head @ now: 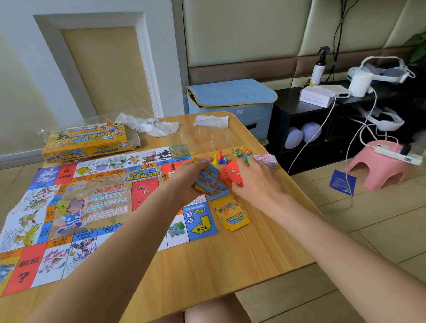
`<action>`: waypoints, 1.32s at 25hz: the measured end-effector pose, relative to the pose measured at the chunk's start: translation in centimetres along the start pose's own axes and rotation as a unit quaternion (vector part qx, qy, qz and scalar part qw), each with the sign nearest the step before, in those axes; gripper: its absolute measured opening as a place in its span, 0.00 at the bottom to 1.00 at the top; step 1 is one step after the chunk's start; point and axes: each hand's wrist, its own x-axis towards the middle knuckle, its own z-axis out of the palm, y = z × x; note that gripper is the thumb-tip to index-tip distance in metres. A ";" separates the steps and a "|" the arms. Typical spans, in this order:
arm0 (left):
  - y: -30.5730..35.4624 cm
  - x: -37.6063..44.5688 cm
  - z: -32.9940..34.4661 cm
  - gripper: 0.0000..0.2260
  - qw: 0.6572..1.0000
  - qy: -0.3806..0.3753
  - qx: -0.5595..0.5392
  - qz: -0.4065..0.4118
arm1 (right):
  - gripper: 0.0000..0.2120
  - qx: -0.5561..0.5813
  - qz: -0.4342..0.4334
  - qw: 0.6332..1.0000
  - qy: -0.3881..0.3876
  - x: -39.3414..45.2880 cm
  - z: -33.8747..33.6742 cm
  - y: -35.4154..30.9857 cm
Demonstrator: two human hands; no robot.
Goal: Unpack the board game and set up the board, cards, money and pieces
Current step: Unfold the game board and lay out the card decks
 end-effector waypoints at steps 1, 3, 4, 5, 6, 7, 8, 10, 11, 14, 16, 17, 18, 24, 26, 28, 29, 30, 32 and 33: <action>0.0 0.2 0.2 0.10 1.000 0.001 0.013 -0.005 | 0.21 -0.008 -0.006 1.000 0.002 -0.1 0.2 -0.1; -0.1 0.4 0.5 0.10 0.999 -0.003 0.042 -0.015 | 0.22 -0.048 -0.017 0.999 0.003 -0.2 0.3 -0.2; -0.1 0.4 0.6 0.10 0.998 -0.005 0.054 -0.019 | 0.23 -0.065 -0.017 0.998 0.002 -0.2 0.3 -0.1; 0.0 0.4 0.6 0.10 0.998 -0.008 0.060 -0.024 | 0.25 -0.065 -0.010 0.998 -0.001 -0.1 0.3 0.0; 0.2 0.4 0.6 0.10 0.998 -0.010 0.057 -0.030 | 0.26 -0.052 0.002 0.999 -0.008 0.0 0.2 0.1; 0.4 0.4 0.6 0.10 0.998 -0.012 0.050 -0.036 | 0.27 -0.032 0.017 0.999 -0.019 0.1 0.1 0.2; 0.5 0.5 0.7 0.10 0.998 -0.013 0.046 -0.041 | 0.28 -0.014 0.030 0.999 -0.035 0.2 0.1 0.4; 0.7 0.7 0.8 0.10 0.997 -0.017 0.053 -0.046 | 0.26 0.014 0.043 0.997 -0.060 0.3 0.3 0.6; 0.8 0.9 0.8 0.10 0.997 -0.020 0.058 -0.047 | 0.25 0.026 0.044 0.997 -0.066 0.3 0.4 0.6; 0.8 1.3 1.2 0.10 0.997 -0.022 0.063 -0.049 | 0.21 0.065 0.045 0.995 -0.061 0.5 0.7 0.7; 0.7 1.6 1.6 0.08 0.997 -0.020 0.064 -0.049 | 0.20 0.077 0.053 0.994 -0.054 0.5 0.9 0.8; 0.6 1.7 1.7 0.08 0.997 -0.018 0.066 -0.046 | 0.20 0.080 0.058 0.994 -0.050 0.4 1.0 0.8; 0.5 1.8 1.7 0.08 0.997 -0.015 0.069 -0.042 | 0.20 0.083 0.061 0.994 -0.046 0.3 1.1 0.8; 0.6 1.6 1.4 0.09 0.998 -0.021 0.062 -0.019 | 0.17 0.102 0.066 0.992 -0.046 0.2 0.6 0.8; 0.6 1.4 0.6 0.09 0.999 -0.026 0.035 -0.014 | 0.14 0.128 0.065 0.990 0.017 0.3 -0.3 0.7; 0.6 0.9 -0.4 0.09 0.999 -0.030 -0.009 -0.015 | 0.10 0.129 0.011 0.991 0.039 0.3 -1.0 0.4; 0.5 0.6 -1.0 0.09 0.999 -0.027 -0.028 -0.013 | 0.10 0.119 -0.032 0.992 0.017 0.3 -0.9 0.1; 0.5 0.3 -1.4 0.08 0.998 -0.024 -0.048 -0.011 | 0.11 0.111 -0.072 0.991 -0.014 0.2 -0.7 -0.2; 0.4 -0.3 -2.1 0.08 0.996 -0.023 -0.088 -0.012 | 0.14 0.108 -0.098 0.986 -0.078 -0.1 -0.1 -1.1; 0.4 -0.7 -2.4 0.08 0.994 -0.028 -0.107 -0.014 | 0.14 0.103 -0.095 0.986 -0.093 -0.2 0.2 -1.4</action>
